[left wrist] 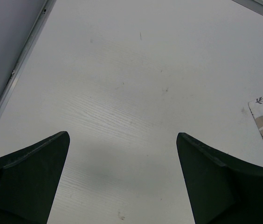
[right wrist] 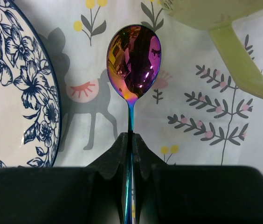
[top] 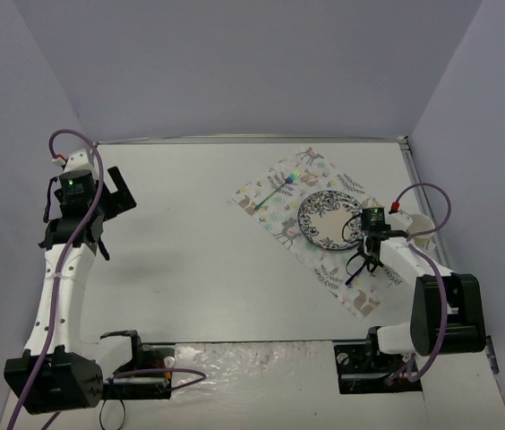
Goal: Set the dinner table for one person
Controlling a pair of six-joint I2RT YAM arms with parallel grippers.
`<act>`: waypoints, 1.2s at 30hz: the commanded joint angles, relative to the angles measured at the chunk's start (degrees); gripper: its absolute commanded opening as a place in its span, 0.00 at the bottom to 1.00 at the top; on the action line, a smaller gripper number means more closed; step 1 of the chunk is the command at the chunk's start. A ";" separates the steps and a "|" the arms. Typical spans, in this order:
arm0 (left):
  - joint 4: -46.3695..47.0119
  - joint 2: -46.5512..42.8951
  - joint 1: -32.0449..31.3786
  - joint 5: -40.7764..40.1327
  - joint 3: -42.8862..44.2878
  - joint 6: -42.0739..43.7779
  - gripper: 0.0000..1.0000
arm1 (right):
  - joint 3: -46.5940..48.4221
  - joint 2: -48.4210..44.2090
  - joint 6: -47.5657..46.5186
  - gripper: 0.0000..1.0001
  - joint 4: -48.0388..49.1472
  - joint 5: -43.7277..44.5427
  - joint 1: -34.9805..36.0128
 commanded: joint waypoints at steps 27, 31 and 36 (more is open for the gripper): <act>3.19 -1.57 0.48 0.63 1.07 -0.40 0.97 | 5.39 -6.45 -1.96 0.45 -4.80 2.05 0.65; 3.20 -1.57 0.48 0.86 1.07 -0.47 0.97 | 9.52 -16.38 -3.61 0.55 -8.16 0.68 1.38; 3.31 -2.35 -0.62 1.54 0.89 -0.51 0.97 | 14.78 -28.51 -9.07 0.72 -11.21 -0.83 1.37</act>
